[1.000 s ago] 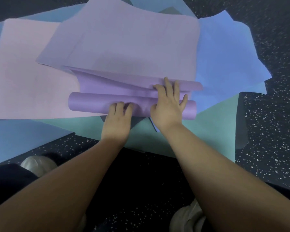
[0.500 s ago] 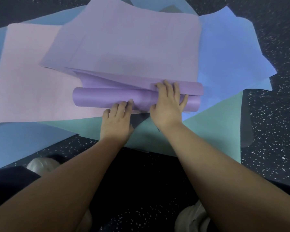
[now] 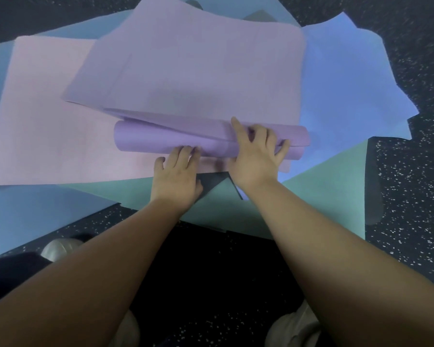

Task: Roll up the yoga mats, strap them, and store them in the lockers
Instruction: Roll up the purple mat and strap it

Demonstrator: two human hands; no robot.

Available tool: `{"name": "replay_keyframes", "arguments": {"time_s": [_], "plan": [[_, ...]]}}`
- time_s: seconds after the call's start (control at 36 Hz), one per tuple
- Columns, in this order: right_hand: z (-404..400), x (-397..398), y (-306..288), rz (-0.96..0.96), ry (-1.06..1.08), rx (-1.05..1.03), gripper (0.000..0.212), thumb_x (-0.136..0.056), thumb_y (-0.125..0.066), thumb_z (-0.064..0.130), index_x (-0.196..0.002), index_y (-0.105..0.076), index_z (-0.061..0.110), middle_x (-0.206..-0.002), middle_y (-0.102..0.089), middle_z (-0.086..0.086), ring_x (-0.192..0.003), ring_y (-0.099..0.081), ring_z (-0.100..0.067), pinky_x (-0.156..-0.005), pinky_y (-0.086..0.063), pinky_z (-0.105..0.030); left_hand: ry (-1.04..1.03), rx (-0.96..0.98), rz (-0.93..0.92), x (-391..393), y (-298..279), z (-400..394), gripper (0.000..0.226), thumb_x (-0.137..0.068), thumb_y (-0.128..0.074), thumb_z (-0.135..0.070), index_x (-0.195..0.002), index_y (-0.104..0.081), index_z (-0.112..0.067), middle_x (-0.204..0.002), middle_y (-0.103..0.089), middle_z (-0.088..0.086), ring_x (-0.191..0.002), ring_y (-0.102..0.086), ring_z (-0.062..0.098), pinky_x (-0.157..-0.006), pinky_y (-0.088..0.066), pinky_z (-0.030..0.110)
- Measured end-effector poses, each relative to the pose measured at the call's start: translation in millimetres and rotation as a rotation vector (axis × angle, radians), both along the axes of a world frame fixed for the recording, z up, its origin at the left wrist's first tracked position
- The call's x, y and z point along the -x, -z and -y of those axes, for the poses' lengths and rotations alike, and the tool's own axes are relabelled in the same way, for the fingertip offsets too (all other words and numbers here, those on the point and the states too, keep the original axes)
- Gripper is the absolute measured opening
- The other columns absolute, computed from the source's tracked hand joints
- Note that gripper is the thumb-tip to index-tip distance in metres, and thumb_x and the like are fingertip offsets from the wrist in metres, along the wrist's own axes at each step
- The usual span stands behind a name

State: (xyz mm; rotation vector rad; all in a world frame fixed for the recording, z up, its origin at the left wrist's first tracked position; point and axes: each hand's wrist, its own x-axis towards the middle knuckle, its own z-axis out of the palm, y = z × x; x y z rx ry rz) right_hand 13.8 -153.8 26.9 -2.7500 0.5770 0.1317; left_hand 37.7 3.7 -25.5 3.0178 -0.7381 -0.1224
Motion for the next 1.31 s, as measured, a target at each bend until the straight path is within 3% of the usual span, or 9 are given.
{"name": "replay_keyframes", "arguments": {"time_s": [0.31, 0.47, 0.58, 0.67, 0.75, 0.83, 1.0, 1.14, 1.31], "plan": [[-4.3, -16.7, -0.6, -0.086, -0.118, 0.122, 0.064, -0.085, -0.048, 0.006, -0.146, -0.030, 0.019, -0.152, -0.016, -0.013, -0.145, -0.007, -0.032, -0.119, 0.005, -0.048, 0.025, 0.091, -0.061, 0.6, 3.0, -5.7, 0.072, -0.079, -0.063, -0.026, -0.145, -0.038, -0.009, -0.146, -0.039, 0.006, -0.144, -0.022, 0.020, -0.109, -0.022, 0.051], [-6.5, -25.7, 8.5, -0.160, -0.215, -0.005, 0.077, -0.093, -0.056, 0.021, -0.151, -0.010, 0.004, -0.161, -0.010, -0.010, -0.150, 0.001, -0.029, -0.121, -0.003, -0.042, 0.165, 0.201, 0.140, 7.3, 16.0, -18.0, 0.054, -0.070, -0.052, -0.022, -0.119, -0.064, -0.002, -0.119, -0.065, 0.015, -0.111, -0.062, 0.031, -0.090, -0.044, 0.041], [2.0, -20.4, 11.4, -0.168, -0.252, -0.021, 0.084, -0.091, -0.063, 0.032, -0.151, -0.012, 0.004, -0.162, -0.008, -0.010, -0.150, 0.002, -0.028, -0.121, -0.003, -0.041, 0.263, 0.380, 0.381, -4.7, 0.2, -19.0, 0.030, -0.069, -0.057, -0.009, -0.098, -0.062, -0.008, -0.098, -0.063, 0.013, -0.088, -0.053, 0.031, -0.072, -0.032, 0.038], [1.9, -18.4, 15.1, -0.160, -0.255, -0.022, 0.083, -0.089, -0.065, 0.034, -0.149, -0.016, 0.003, -0.162, -0.007, -0.009, -0.150, 0.002, -0.027, -0.121, -0.002, -0.042, 0.136, 0.321, 0.396, -24.0, -12.4, -18.8, 0.055, -0.065, -0.072, -0.012, -0.116, -0.051, -0.009, -0.120, -0.053, 0.018, -0.107, -0.044, 0.033, -0.087, -0.032, 0.044], [0.7, -14.2, 19.1, -0.144, -0.255, -0.017, 0.078, -0.089, -0.065, 0.033, -0.146, -0.020, 0.003, -0.162, -0.005, -0.009, -0.150, 0.004, -0.027, -0.120, 0.000, -0.041, 0.010, -0.032, 0.058, -46.9, -24.9, -25.6, 0.101, -0.078, -0.075, -0.037, -0.153, -0.011, -0.017, -0.159, -0.014, 0.015, -0.147, -0.010, 0.035, -0.114, -0.013, 0.054], [-4.2, -8.6, 23.3, -0.143, -0.268, 0.000, 0.078, -0.085, -0.066, 0.028, -0.144, -0.022, 0.001, -0.163, 0.000, -0.009, -0.150, 0.008, -0.026, -0.120, 0.005, -0.041, -0.026, -0.228, -0.158, -64.9, -24.2, -36.7, 0.109, -0.085, -0.068, -0.047, -0.152, 0.016, -0.028, -0.162, 0.008, 0.005, -0.148, 0.009, 0.030, -0.116, -0.006, 0.058], [-14.6, -11.3, 21.4, -0.170, -0.268, 0.081, 0.084, -0.083, -0.068, 0.035, -0.145, -0.020, 0.004, -0.161, 0.003, -0.013, -0.148, 0.013, -0.031, -0.118, 0.009, -0.048, -0.032, -0.286, -0.121, -73.1, -19.4, -38.0, 0.111, -0.082, -0.070, -0.048, -0.148, 0.019, -0.036, -0.159, -0.004, 0.009, -0.147, 0.001, 0.035, -0.111, -0.014, 0.065], [-26.1, -18.3, 15.8, -0.225, -0.369, 0.112, 0.089, -0.089, -0.060, 0.034, -0.155, 0.000, 0.032, -0.161, 0.011, -0.016, -0.147, 0.017, -0.036, -0.112, 0.013, -0.061, 0.000, -0.266, -0.054, -85.3, -17.6, -39.6, 0.094, -0.085, -0.069, -0.036, -0.147, 0.001, -0.037, -0.143, -0.031, 0.010, -0.132, -0.028, 0.034, -0.106, -0.023, 0.066], [-40.2, -12.8, 18.6, -0.193, -0.354, 0.166, 0.086, -0.090, -0.055, 0.022, -0.156, 0.000, 0.028, -0.160, 0.008, -0.018, -0.147, 0.014, -0.036, -0.113, 0.014, -0.057, 0.052, -0.203, -0.051, -70.6, -18.4, -48.6, 0.084, -0.082, -0.068, -0.029, -0.149, -0.015, -0.032, -0.139, -0.041, 0.011, -0.124, -0.038, 0.038, -0.107, -0.024, 0.063]]}}
